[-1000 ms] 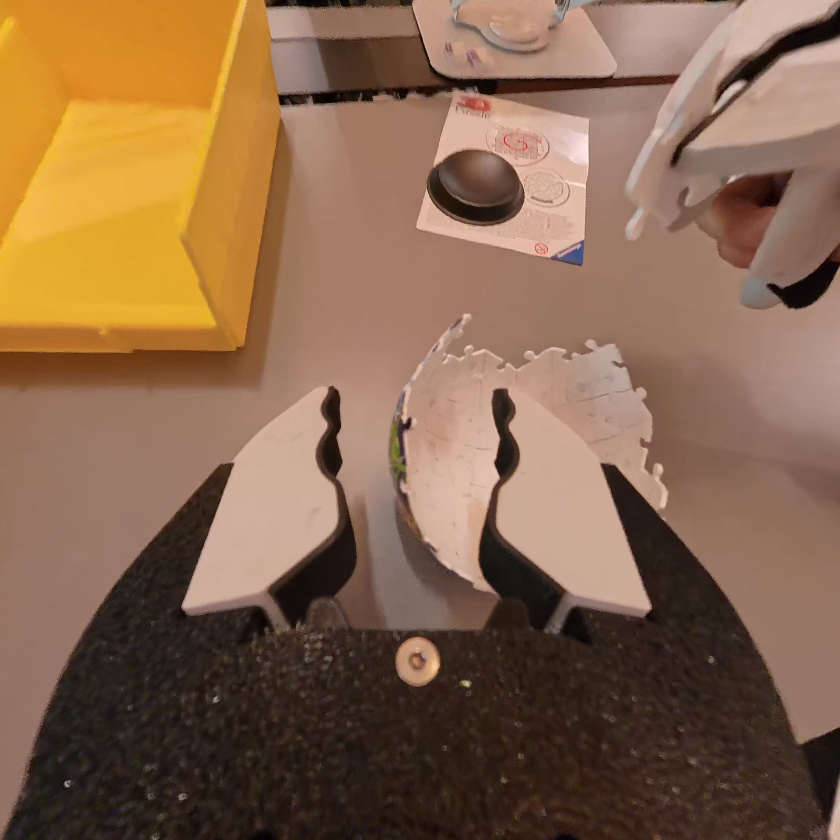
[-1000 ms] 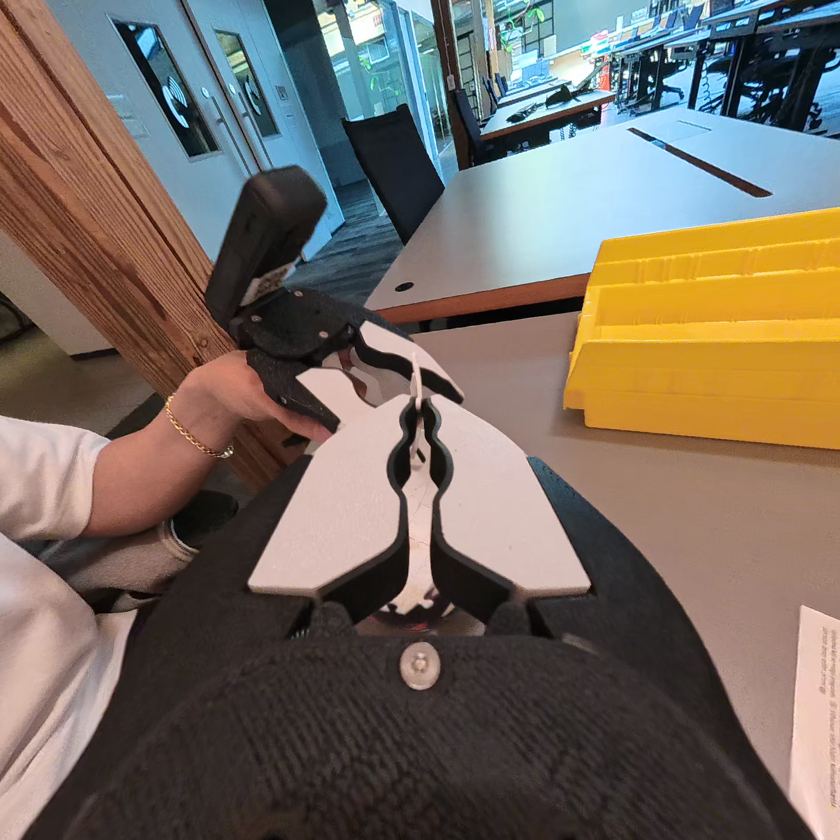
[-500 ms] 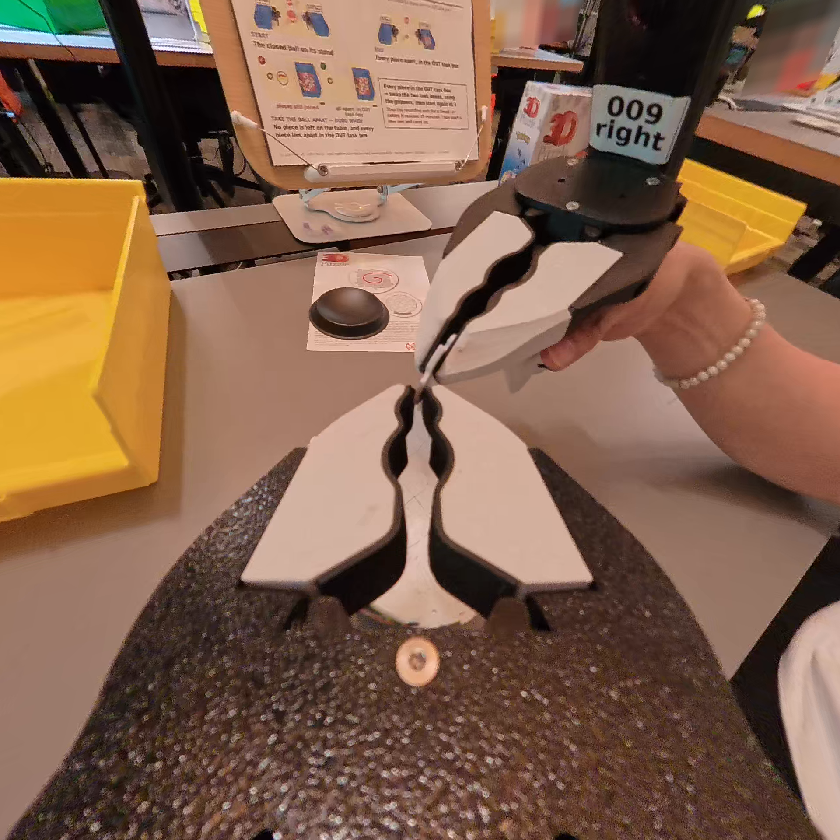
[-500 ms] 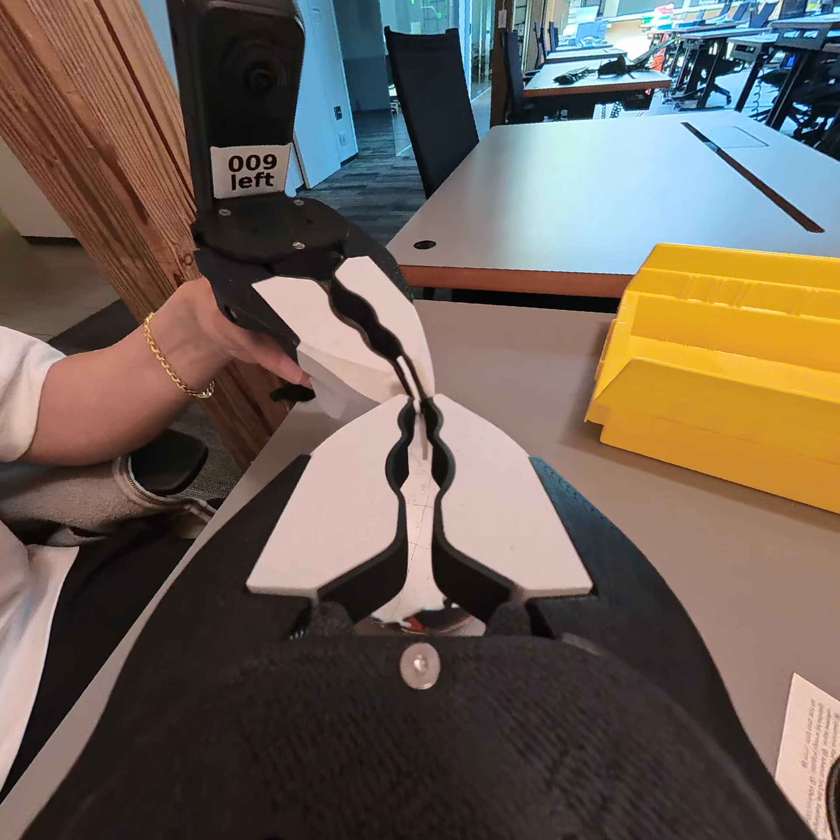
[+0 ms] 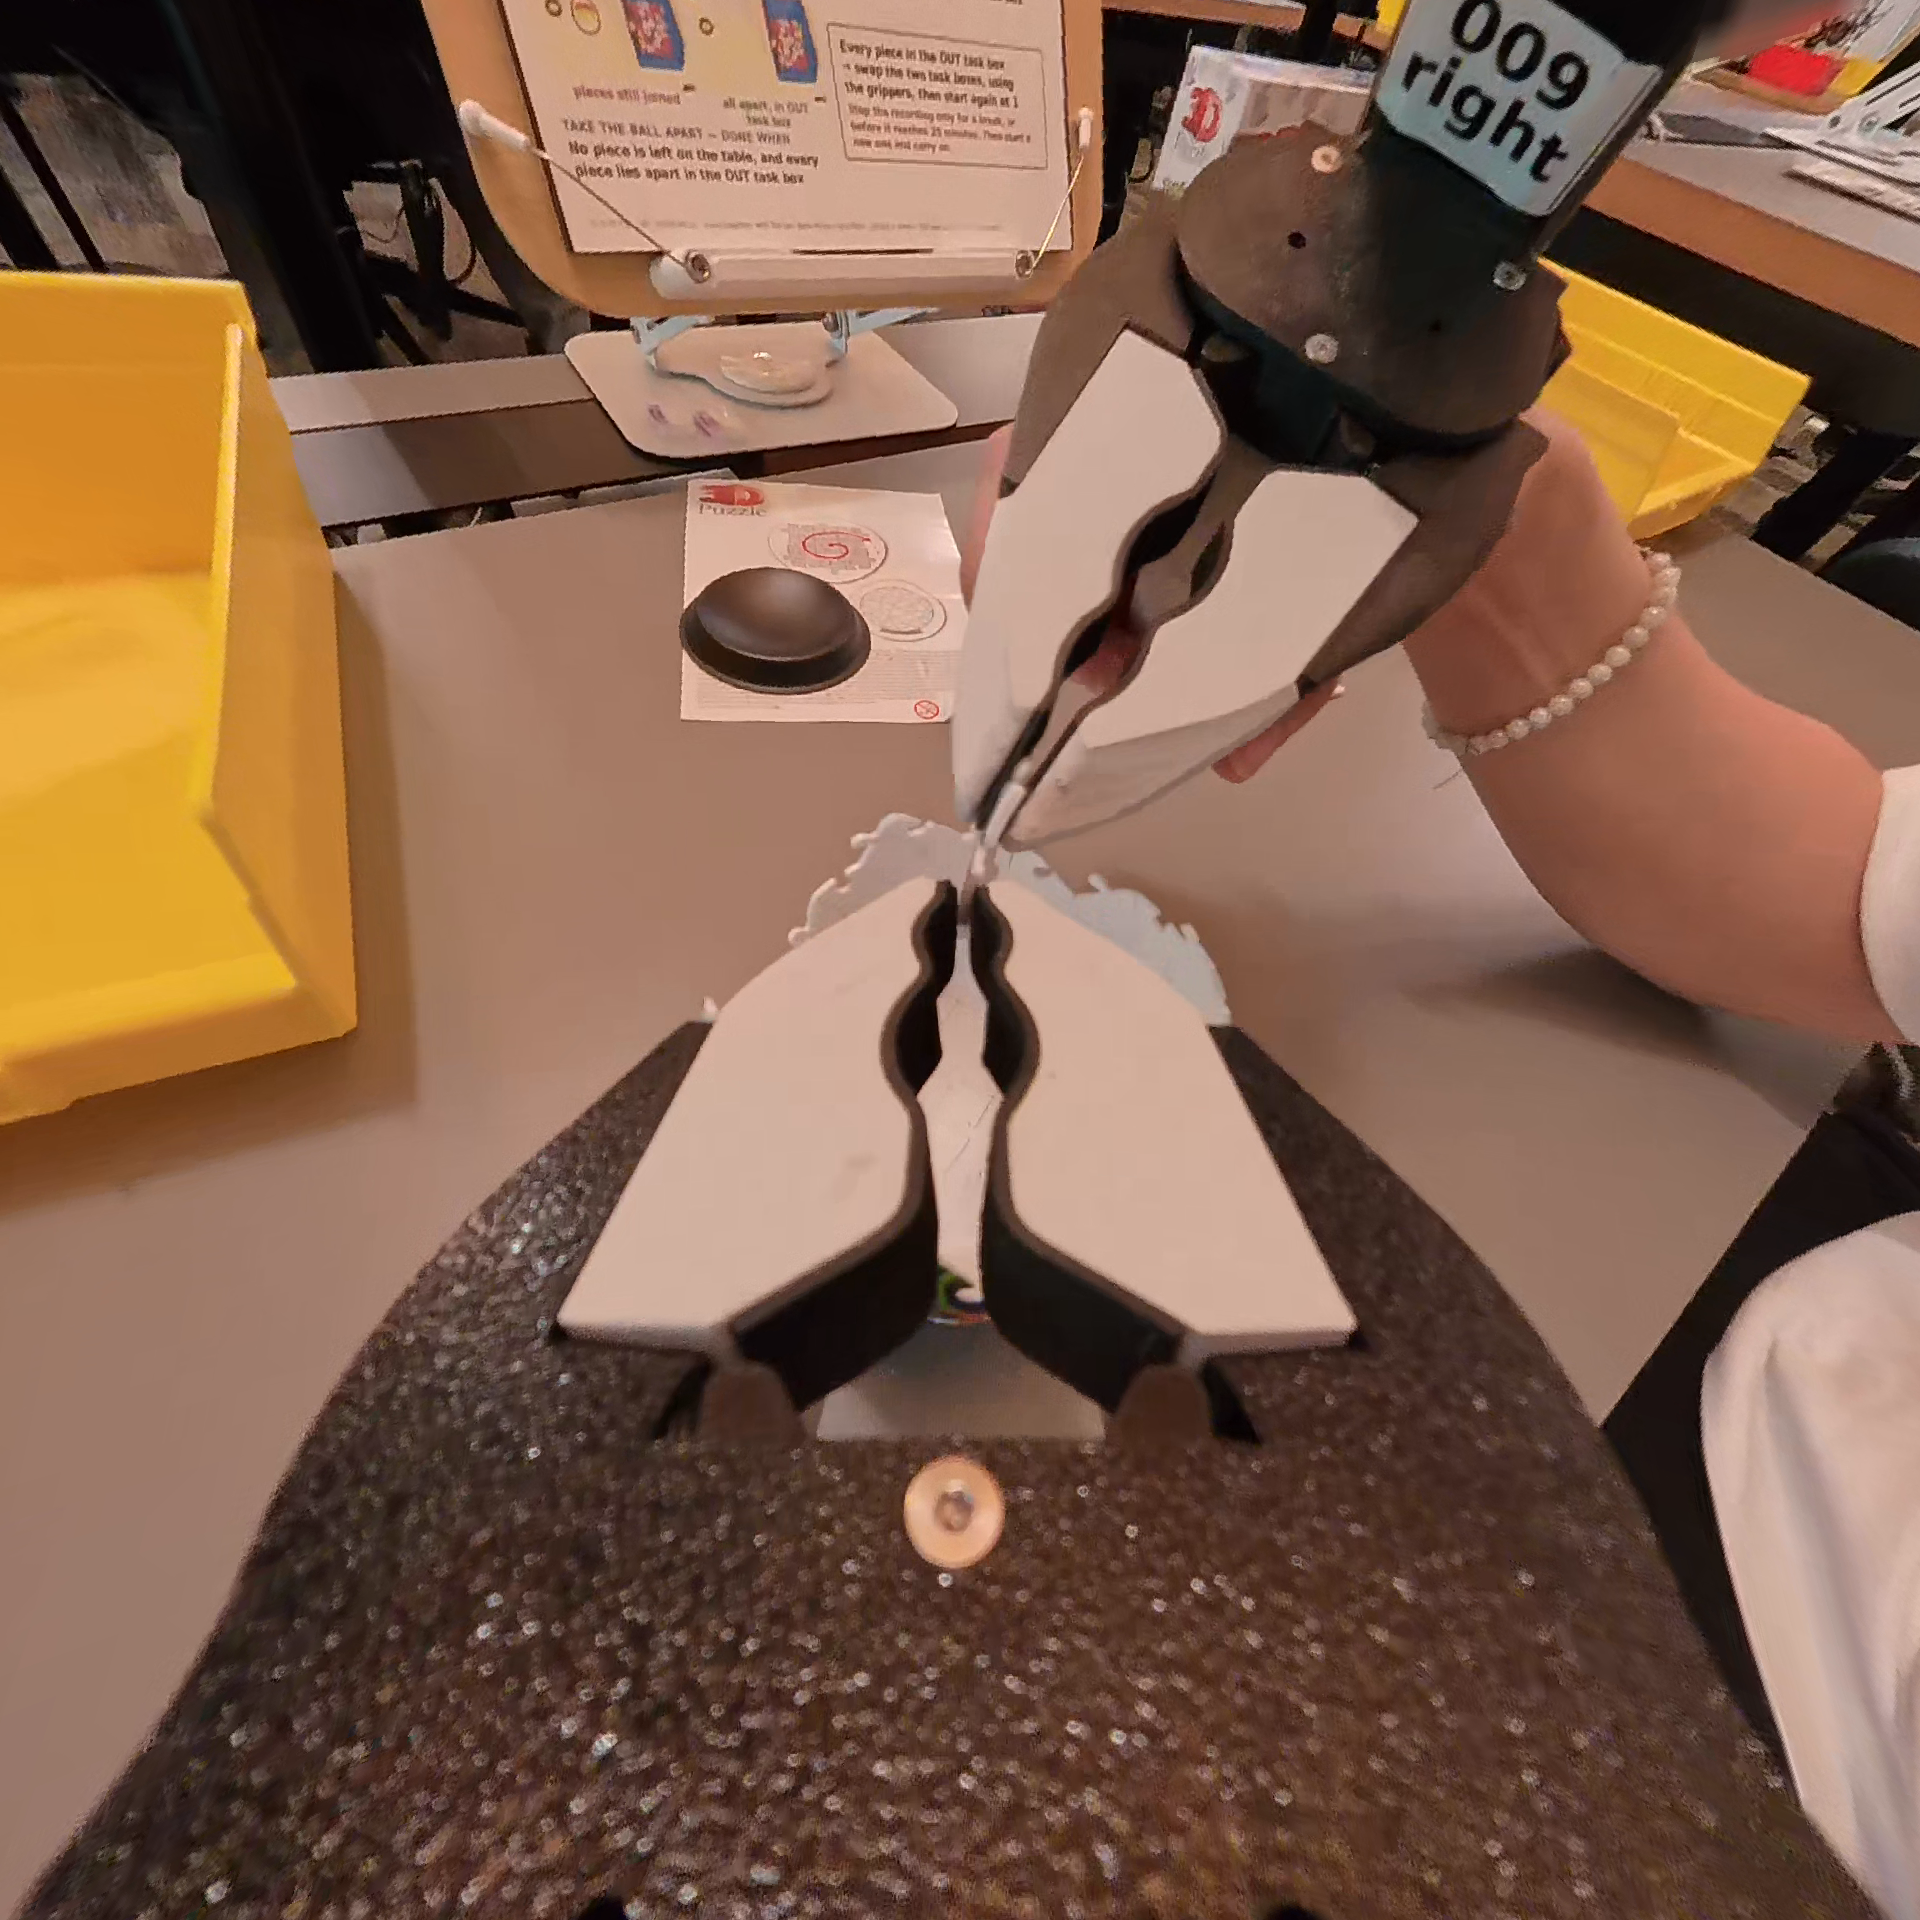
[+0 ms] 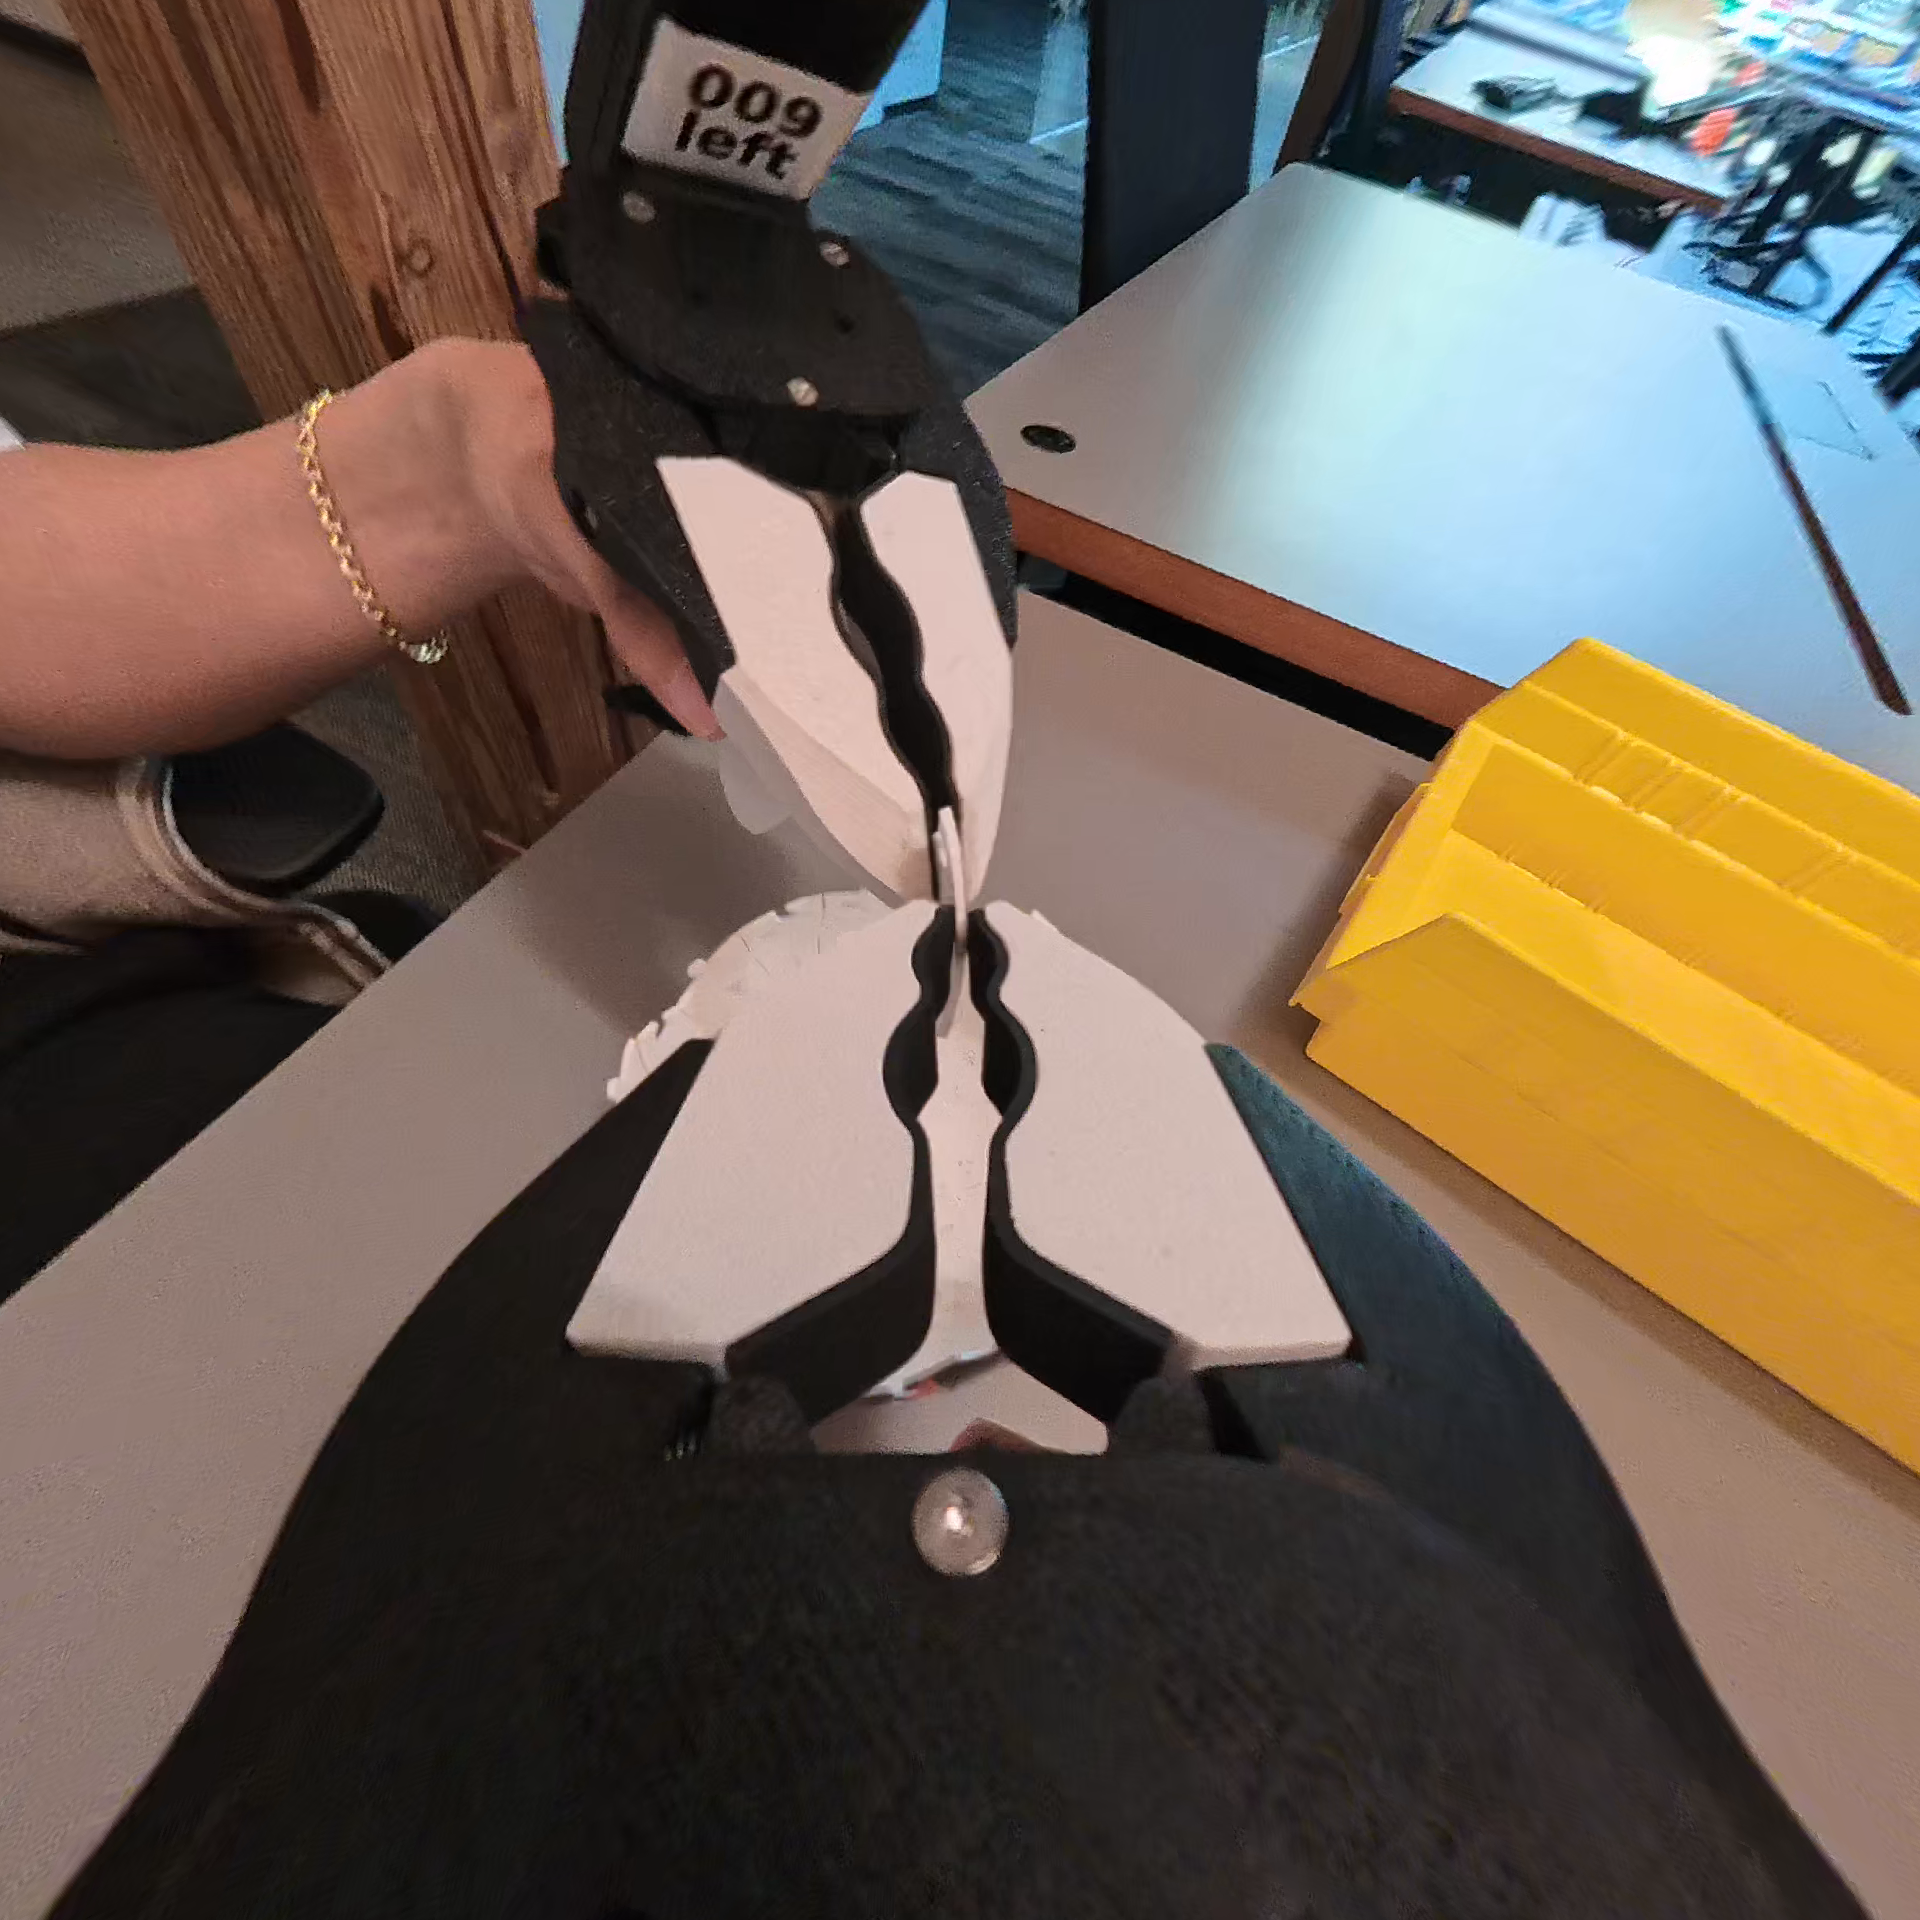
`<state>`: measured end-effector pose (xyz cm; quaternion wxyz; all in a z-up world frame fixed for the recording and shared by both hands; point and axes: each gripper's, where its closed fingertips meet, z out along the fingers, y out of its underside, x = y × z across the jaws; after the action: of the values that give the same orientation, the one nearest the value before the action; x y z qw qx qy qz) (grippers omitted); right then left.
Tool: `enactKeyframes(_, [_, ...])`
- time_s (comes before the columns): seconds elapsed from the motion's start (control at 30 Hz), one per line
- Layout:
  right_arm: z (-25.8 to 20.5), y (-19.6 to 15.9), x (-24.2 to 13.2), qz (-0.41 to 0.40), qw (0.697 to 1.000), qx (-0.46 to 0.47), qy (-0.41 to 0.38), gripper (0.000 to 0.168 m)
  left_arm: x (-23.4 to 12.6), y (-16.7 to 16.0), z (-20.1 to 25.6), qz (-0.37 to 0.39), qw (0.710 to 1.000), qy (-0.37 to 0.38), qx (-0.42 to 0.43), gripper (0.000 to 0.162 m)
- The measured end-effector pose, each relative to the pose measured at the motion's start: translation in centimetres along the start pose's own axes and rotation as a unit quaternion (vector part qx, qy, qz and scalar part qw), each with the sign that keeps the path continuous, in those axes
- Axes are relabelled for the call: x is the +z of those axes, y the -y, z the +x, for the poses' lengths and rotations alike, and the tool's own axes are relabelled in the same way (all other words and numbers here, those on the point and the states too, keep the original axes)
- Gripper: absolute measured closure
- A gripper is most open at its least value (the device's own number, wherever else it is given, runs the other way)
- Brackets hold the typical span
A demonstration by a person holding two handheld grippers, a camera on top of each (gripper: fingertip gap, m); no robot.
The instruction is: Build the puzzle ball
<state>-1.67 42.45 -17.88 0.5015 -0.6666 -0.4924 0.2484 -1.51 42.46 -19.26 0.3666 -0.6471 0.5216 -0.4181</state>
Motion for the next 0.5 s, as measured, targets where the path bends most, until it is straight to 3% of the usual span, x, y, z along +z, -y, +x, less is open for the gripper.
enactKeyframes(0.07, [0.3, -0.2, 0.2, -0.009, 1.0, 0.001, 0.004, 0.166, 0.0, -0.2, -0.6, -0.004, 1.0, 0.019, -0.019, 0.159])
enactKeyframes(0.17, [1.8, -0.1, 0.3, -0.003, 1.0, 0.011, -0.009, 0.166, -1.7, -1.2, -3.3, -0.051, 0.99, 0.123, -0.052, 0.123])
enactKeyframes(0.27, [2.0, -1.2, 0.8, -0.031, 0.999, 0.007, 0.02, 0.166, -3.4, -2.9, -3.8, -0.112, 0.974, 0.158, -0.116, 0.104])
enactKeyframes(0.4, [2.4, -2.3, 2.2, -0.065, 0.997, -0.006, 0.042, 0.166, -2.6, -4.8, -3.0, -0.16, 0.968, 0.135, -0.14, 0.103])
enactKeyframes(0.5, [2.2, -2.7, 3.0, -0.08, 0.994, -0.019, 0.066, 0.166, -1.4, -6.4, -2.7, -0.195, 0.962, 0.112, -0.153, 0.116])
